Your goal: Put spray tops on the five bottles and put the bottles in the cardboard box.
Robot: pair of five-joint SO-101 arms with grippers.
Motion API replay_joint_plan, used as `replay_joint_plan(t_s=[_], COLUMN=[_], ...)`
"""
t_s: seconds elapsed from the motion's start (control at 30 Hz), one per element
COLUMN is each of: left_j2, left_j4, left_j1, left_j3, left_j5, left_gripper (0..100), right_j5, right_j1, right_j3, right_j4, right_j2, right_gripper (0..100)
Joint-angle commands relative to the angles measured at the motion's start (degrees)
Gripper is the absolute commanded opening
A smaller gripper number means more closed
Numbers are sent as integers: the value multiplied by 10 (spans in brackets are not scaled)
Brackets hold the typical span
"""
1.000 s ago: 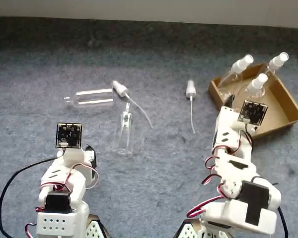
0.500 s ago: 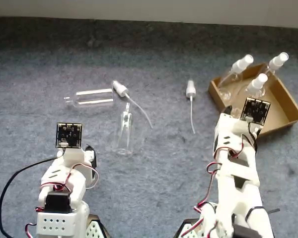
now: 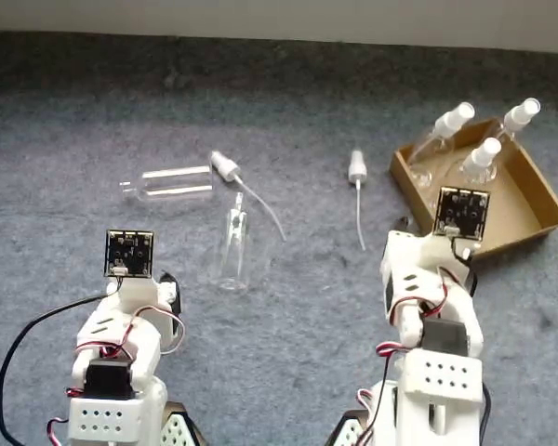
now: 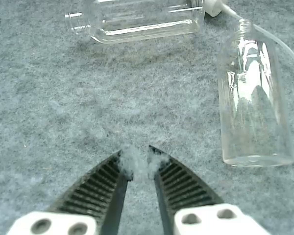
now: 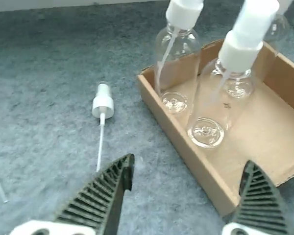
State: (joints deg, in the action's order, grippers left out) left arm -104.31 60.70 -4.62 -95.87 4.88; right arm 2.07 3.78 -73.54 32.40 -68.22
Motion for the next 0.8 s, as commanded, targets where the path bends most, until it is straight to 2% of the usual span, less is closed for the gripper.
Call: replay_joint_plan(t_s=[0.0,0.23,0.43,0.6,0.77], left_j2=[-1,-1,-2,-2,-3], left_j4=[3,3,2,1,-3], left_j1=[-5,-5,-6,-12,-58], left_j3=[-12,-12,-12,-11,-11], left_j5=[-3,-3,-4,-4,-3], left_gripper=[5,5,5,5,5], right_j5=[0,-2,-79,-135,-174], right_j1=[-47,-123,-204,-284,-358], right_j3=[90,235,379,465,512], right_j4=[130,255,340,362,363], right_j2=[-52,3,144,256,375], right_gripper=[307,307,307,307,307])
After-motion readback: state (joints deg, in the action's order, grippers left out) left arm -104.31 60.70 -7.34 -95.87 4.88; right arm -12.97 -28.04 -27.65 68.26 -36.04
